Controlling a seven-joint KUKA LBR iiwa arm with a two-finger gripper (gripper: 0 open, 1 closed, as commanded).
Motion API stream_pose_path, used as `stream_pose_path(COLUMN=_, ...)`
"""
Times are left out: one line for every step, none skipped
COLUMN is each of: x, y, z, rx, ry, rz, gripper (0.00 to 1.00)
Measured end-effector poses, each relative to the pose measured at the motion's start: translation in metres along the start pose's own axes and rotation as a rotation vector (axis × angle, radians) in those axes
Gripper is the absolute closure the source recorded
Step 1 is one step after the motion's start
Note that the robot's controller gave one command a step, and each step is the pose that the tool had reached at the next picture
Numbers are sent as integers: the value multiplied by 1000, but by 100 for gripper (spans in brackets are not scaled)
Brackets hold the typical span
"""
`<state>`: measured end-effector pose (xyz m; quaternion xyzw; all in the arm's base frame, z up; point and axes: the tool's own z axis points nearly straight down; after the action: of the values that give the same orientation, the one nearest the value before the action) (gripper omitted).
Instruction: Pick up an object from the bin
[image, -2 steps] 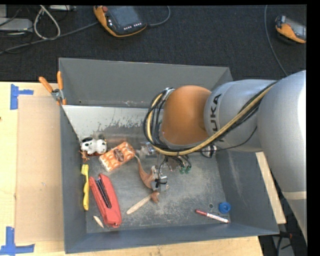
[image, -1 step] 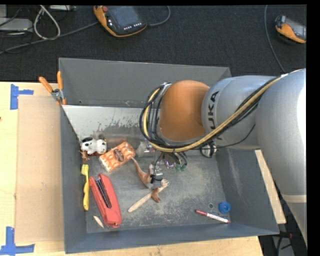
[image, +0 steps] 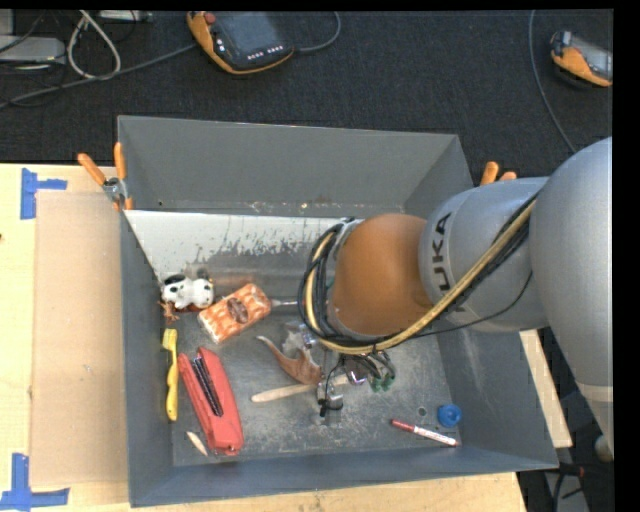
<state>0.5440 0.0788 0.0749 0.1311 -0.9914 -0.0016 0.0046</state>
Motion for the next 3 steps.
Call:
stream_pose_path(x=-19, y=-46, z=4, rx=0, ry=-25, rz=208, gripper=100)
stream_pose_path(x=-19, y=-46, z=4, rx=-1, ry=-25, rz=209, gripper=100)
stream_pose_path(x=-14, y=-48, z=-61, rx=-1, ry=-19, rz=178, gripper=100)
